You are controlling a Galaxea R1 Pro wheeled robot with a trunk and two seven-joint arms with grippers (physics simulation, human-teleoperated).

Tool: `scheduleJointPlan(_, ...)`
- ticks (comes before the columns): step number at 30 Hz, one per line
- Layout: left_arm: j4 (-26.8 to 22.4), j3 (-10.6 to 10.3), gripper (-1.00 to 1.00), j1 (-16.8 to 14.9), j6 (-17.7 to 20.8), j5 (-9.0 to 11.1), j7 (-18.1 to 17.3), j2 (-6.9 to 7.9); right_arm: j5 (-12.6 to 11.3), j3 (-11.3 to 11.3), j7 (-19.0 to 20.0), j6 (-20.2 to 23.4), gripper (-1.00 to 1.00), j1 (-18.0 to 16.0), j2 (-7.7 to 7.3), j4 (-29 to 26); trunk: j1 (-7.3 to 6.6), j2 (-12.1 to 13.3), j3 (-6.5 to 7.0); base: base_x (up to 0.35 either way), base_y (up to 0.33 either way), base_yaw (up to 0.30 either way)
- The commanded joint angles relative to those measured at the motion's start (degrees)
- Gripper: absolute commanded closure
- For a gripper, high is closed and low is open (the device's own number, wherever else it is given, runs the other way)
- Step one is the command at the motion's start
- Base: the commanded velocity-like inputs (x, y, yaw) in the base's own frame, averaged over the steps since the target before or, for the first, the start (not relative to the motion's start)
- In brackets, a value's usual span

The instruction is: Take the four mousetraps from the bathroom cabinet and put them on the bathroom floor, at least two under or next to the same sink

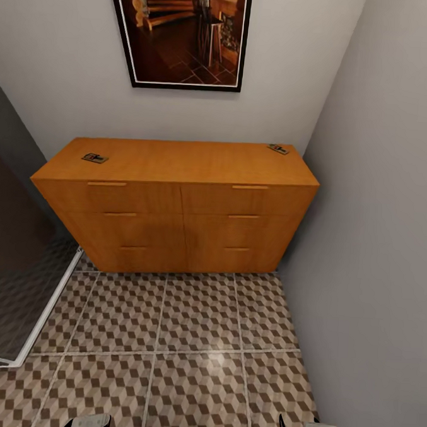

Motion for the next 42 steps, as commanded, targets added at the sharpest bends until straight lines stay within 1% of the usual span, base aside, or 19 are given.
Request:
scheduleJointPlan(1, 0.2, 0.2, -1.00, -0.1, -0.3, 0.1, -0.1, 0.00, -0.5, 0.5, -0.1, -0.2, -1.00, 0.0, 0.00, 0.0, 0.00, 0.0, -0.04, 0.000, 0.000, 0.000)
scheduleJointPlan(42, 0.2, 0.2, -1.00, -0.1, -0.4, 0.1, -0.1, 0.00, -0.5, 0.5, -0.1, -0.1, -1.00, 0.0, 0.00, 0.0, 0.00, 0.0, -0.04, 0.000, 0.000, 0.000)
